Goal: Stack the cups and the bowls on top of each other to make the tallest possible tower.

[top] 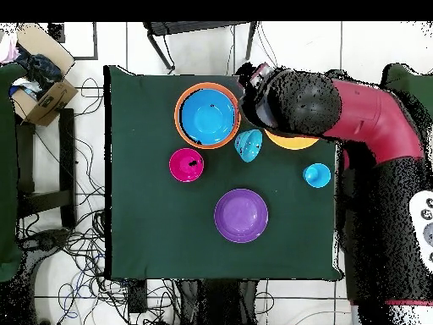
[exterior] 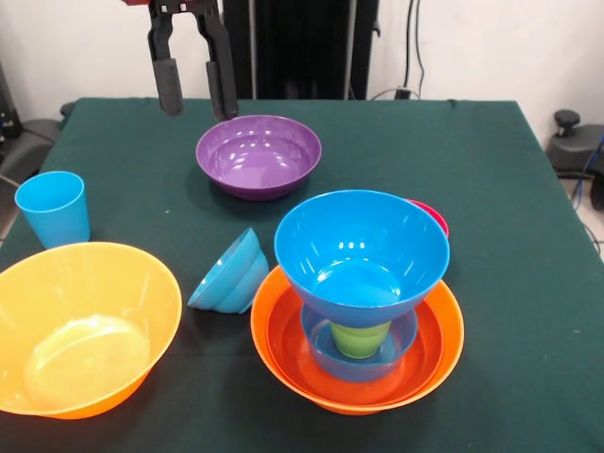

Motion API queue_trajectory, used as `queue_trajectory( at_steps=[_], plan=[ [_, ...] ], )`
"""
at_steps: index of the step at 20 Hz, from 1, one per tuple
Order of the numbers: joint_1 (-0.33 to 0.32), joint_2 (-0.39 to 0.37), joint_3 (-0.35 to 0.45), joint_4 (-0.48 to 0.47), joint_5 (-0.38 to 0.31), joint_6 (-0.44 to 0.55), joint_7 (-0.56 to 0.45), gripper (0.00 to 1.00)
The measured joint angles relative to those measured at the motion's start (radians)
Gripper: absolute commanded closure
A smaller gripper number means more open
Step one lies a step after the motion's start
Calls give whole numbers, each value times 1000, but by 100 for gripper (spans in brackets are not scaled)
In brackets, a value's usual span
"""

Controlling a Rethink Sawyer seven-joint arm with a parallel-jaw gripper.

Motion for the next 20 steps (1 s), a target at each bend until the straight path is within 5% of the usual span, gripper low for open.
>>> queue_trajectory(
  at_steps=[10, 20],
  plan=[
    [0, 23, 0, -63, -4, 109, 0, 0],
    [5, 112, 0, -164, -35, 109, 0, 0]
  ],
)
